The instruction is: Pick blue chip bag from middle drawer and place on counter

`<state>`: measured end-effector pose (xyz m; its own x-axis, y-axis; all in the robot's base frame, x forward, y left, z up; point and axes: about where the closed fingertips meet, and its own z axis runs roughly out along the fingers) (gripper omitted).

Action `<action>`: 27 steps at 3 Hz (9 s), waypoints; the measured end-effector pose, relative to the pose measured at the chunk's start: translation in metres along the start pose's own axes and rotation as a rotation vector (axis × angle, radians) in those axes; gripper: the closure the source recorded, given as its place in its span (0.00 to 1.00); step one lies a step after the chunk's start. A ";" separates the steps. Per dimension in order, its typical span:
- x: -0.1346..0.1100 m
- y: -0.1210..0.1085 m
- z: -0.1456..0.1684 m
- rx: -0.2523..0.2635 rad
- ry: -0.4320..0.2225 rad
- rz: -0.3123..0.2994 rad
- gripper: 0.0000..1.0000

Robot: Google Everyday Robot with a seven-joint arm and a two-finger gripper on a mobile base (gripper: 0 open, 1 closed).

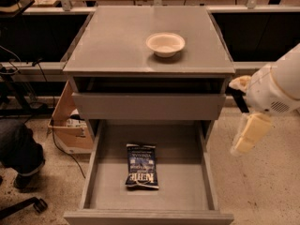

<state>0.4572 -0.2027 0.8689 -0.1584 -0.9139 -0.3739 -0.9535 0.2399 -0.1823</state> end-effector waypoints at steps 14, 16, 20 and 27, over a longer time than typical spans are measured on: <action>-0.044 0.022 0.561 -0.229 -0.557 0.216 0.49; -0.059 0.017 0.516 -0.198 -0.634 0.157 0.95; -0.078 -0.017 0.294 -0.365 -0.766 0.109 1.00; -0.270 -0.207 0.040 0.061 -0.468 -0.206 1.00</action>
Offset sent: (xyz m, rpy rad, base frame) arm 0.0176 0.0337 -0.1677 0.2654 0.0923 0.0299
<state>0.7076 0.0071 0.9709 0.1758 -0.7030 -0.6892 -0.9342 0.1017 -0.3420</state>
